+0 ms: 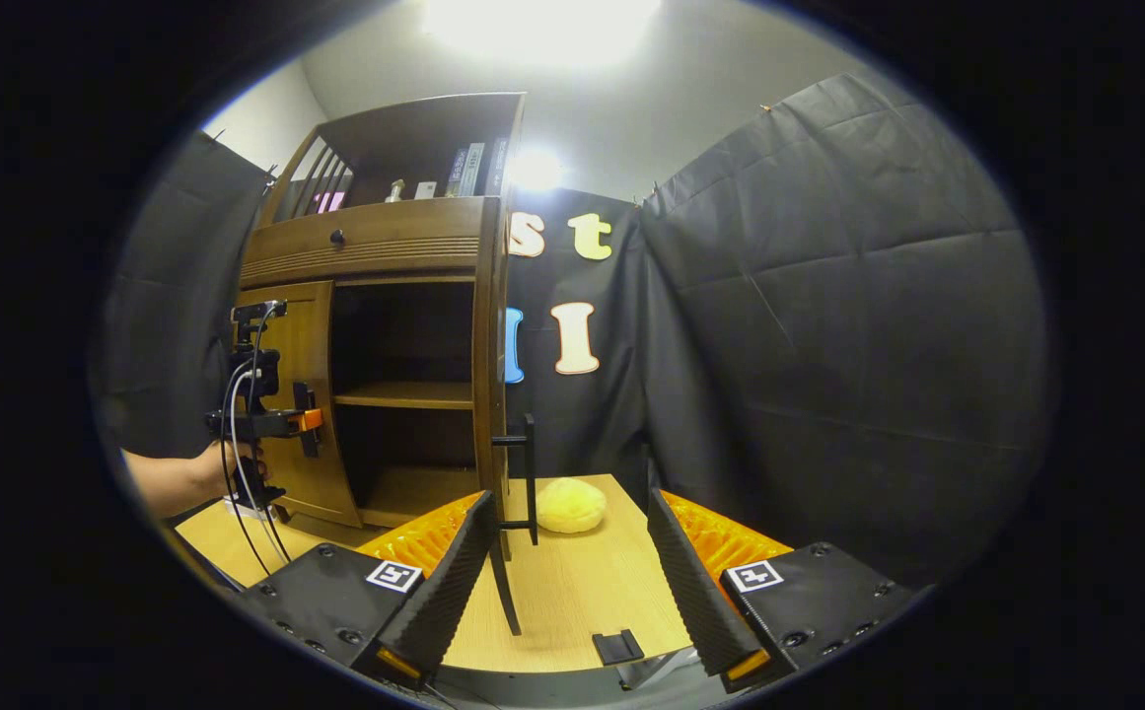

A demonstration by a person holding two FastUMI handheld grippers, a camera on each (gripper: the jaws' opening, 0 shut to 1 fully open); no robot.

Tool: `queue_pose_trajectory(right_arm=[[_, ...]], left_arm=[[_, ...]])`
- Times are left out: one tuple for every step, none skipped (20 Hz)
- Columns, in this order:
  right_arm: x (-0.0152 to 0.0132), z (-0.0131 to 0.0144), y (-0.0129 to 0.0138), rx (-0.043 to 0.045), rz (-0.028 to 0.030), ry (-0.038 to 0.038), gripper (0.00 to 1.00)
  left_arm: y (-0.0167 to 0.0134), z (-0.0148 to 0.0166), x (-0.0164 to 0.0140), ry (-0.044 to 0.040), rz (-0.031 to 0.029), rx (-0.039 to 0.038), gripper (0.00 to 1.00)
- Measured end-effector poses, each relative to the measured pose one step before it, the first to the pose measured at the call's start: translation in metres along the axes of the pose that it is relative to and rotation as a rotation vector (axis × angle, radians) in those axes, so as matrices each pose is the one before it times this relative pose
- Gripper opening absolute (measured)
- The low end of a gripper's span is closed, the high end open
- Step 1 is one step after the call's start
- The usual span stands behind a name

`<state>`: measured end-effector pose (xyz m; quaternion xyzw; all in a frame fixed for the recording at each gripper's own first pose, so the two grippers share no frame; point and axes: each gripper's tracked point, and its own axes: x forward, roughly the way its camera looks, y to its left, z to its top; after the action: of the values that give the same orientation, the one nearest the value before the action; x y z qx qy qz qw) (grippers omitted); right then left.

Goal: Open the right door of the double-door shoe cabinet with the right hand, and open the left door with the left hand.

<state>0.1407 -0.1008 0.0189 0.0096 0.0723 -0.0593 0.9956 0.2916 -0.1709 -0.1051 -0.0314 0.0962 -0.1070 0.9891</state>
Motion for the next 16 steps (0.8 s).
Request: queue_pose_trajectory(right_arm=[[0.00117,0.00263,0.00204,-0.00127,0.00477,-0.00855,0.94],[0.00252,0.00098,0.00266,-0.00011,0.00636,-0.00523,0.94],[0.00115,0.00008,0.00364,0.00146,0.00846,-0.00209,0.94],[0.00188,-0.00041,0.00356,0.00126,0.00839,-0.00135,0.96],[0.00052,-0.00026,0.00329,0.00141,0.00801,-0.00054,0.94],[0.00129,-0.00020,0.00330,0.00221,0.00883,-0.00169,0.94],[0.00109,0.00088,0.00397,0.00220,0.01004,-0.00120,0.95],[0.00196,-0.00027,0.00357,0.00031,0.00884,-0.00034,0.95],[0.00114,0.00000,0.00393,-0.00197,0.00876,-0.00114,0.95],[0.00307,0.00041,0.00342,-0.00155,0.00834,-0.00055,0.95],[0.00176,0.00034,0.00306,0.00048,0.00791,-0.00029,0.95],[0.00232,0.00020,0.00332,0.00195,0.00792,-0.00192,0.94],[0.00311,0.00065,0.00347,0.00355,0.00827,-0.00287,0.94],[0.00223,0.00041,0.00335,0.00361,0.00714,-0.00217,0.94],[0.00280,0.00110,0.00410,0.00139,0.00732,-0.00312,0.94],[0.00296,0.00068,0.00410,-0.00049,0.00765,-0.00354,0.94]], left_arm=[[0.00042,0.00016,-0.00587,0.00117,-0.00681,-0.00256,0.18],[0.00031,0.00026,-0.00721,0.00061,-0.00794,-0.00781,0.19],[0.00087,0.00005,-0.00580,0.00057,-0.00477,-0.00551,0.21],[0.00174,0.00000,-0.00637,-0.00201,-0.00134,0.00417,0.20],[0.00195,-0.00028,-0.00533,0.00224,-0.00197,0.00980,0.20],[0.00078,-0.00102,-0.00642,0.00250,-0.00138,0.00018,0.19],[0.00144,0.00017,-0.00618,0.00174,-0.00289,-0.00308,0.19],[0.00132,-0.00036,-0.00644,0.00271,-0.00343,-0.00211,0.20],[0.00111,-0.00047,-0.00561,-0.00107,-0.00281,0.00121,0.20],[0.00016,0.00370,-0.00236,-0.00087,-0.00030,0.00763,0.20],[0.00112,0.00250,-0.00355,-0.00013,0.00064,0.00494,0.20],[0.00146,-0.00051,-0.00598,-0.00145,0.00194,-0.00266,0.20],[0.00185,-0.00093,-0.00558,-0.00022,0.00198,-0.00528,0.20],[0.00537,-0.00471,-0.01066,-0.00361,0.00376,-0.00950,0.20],[0.00367,-0.00198,-0.00824,-0.00342,0.00242,-0.00156,0.20],[0.00297,0.00014,-0.00604,-0.00331,0.00212,0.00123,0.20]])
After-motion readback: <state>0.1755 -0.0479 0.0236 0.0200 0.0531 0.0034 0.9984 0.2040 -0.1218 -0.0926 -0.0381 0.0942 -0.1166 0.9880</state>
